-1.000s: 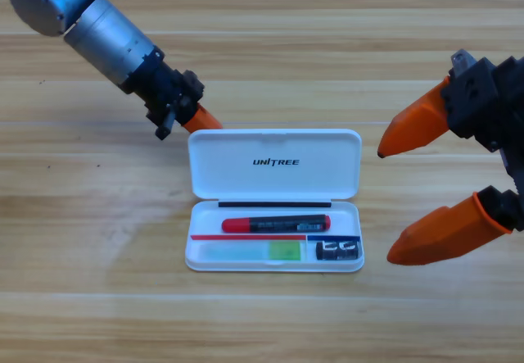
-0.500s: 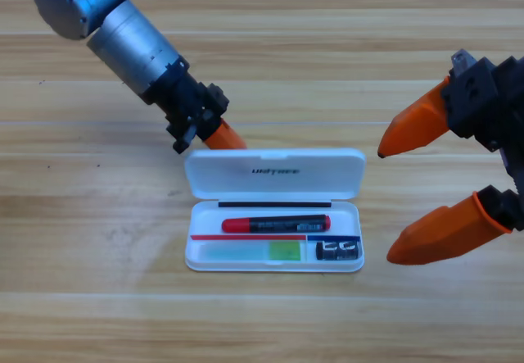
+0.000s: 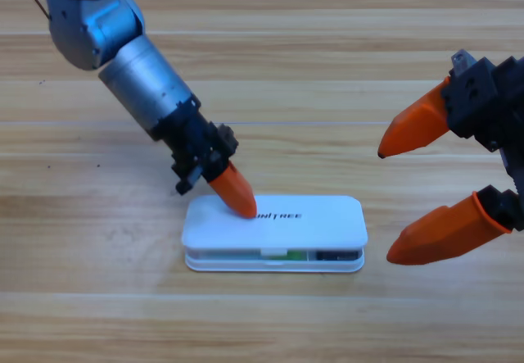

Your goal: Clean up eraser and pencils

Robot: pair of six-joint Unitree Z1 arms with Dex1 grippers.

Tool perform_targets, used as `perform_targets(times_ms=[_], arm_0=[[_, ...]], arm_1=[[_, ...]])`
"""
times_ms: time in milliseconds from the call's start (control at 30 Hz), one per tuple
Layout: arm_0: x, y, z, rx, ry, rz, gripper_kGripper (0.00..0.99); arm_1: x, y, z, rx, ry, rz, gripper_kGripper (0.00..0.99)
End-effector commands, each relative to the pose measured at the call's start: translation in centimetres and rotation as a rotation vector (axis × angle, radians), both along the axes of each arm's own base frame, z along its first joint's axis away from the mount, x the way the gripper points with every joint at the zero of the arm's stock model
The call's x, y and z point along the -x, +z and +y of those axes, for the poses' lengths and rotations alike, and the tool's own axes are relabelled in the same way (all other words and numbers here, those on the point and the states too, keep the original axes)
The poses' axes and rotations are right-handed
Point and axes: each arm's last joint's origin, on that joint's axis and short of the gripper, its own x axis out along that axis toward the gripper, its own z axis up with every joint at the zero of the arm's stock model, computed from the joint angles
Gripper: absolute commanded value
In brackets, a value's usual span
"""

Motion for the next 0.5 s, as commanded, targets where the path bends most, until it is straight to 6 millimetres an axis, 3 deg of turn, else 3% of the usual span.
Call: perform_targets(times_ms=[33,500], arm_0=[[2.8,-0.7,-1.9,-0.025,-0.077,0.005,0.0],[4.6,-3.2,-2.0,-0.089,-0.071,-0.069,0.0]], arm_1=[[0.5,-0.9,0.2,0.007,0.018,0.026,0.99],[0.3,-1.2,0.4,0.016,0.017,0.033,0.99]])
